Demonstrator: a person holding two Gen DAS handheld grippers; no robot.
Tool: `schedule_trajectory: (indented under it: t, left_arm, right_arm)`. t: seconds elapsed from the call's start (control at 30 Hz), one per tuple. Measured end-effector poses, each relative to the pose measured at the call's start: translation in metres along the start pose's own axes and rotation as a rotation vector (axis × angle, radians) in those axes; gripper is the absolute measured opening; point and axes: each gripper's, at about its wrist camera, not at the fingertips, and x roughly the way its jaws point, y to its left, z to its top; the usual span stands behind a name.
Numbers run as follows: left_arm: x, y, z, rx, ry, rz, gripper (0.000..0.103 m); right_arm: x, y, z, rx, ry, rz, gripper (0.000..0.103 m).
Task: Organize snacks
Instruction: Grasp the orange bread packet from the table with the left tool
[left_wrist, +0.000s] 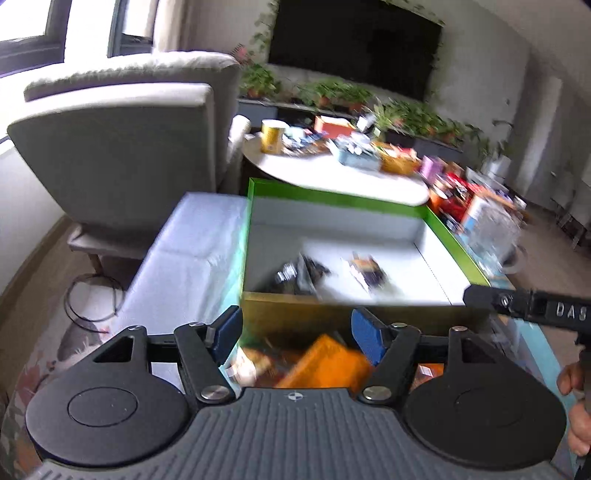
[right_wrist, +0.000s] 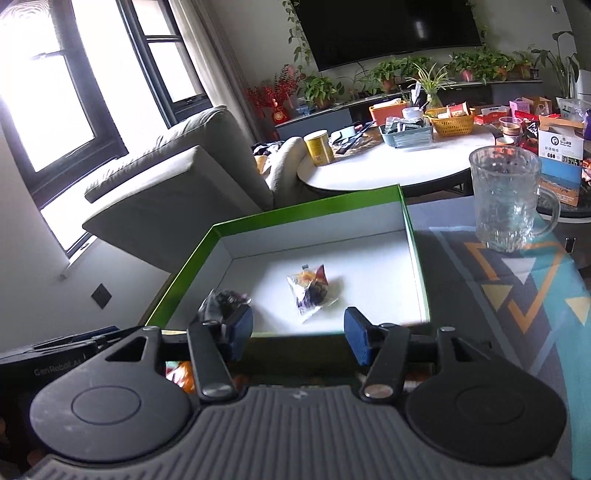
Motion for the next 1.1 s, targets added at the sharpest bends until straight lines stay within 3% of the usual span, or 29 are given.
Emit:
schedule_trajectory:
  t: [0.1,0.2,0.67,0.73,0.8,0.9,1.1]
  left_arm:
    - [0.008,-0.006,-0.013,0.079,0.069,-0.036,0.064]
    - [0.018,-0.011,-0.024,0.134,0.108,-0.015,0.064]
    - [0.029,-0.011,-0.033,0.180,0.074,-0.024,0.075]
    - [0.027,-0.014,-0.033,0.193,0.065,-0.025,0.068]
    - [0.022,-0.016,-0.032,0.200,0.048,-0.052,0.046]
    - [0.014,-0.015,-0.032,0.157,0.060,-0.084,0.044]
    - [-0.013,-0.009,-0.031,0.116,-0.006,-0.096,0.041]
  right_arm:
    - [-0.006,0.004,-0.009,-0.009,0.017,0.009,0.050]
    - [-0.011,0.005,-0.016,-0.019,0.030,0.005,0.050]
    - [0.005,0.020,-0.057,-0.013,0.183,0.049,0.050]
    - [0.006,0.022,-0.058,-0.017,0.191,0.046,0.050]
    - [0.006,0.022,-0.058,-0.023,0.190,0.036,0.050]
    - [0.000,0.020,-0.059,-0.009,0.189,0.026,0.050]
    - [0.003,0.018,-0.064,0.009,0.203,0.014,0.050]
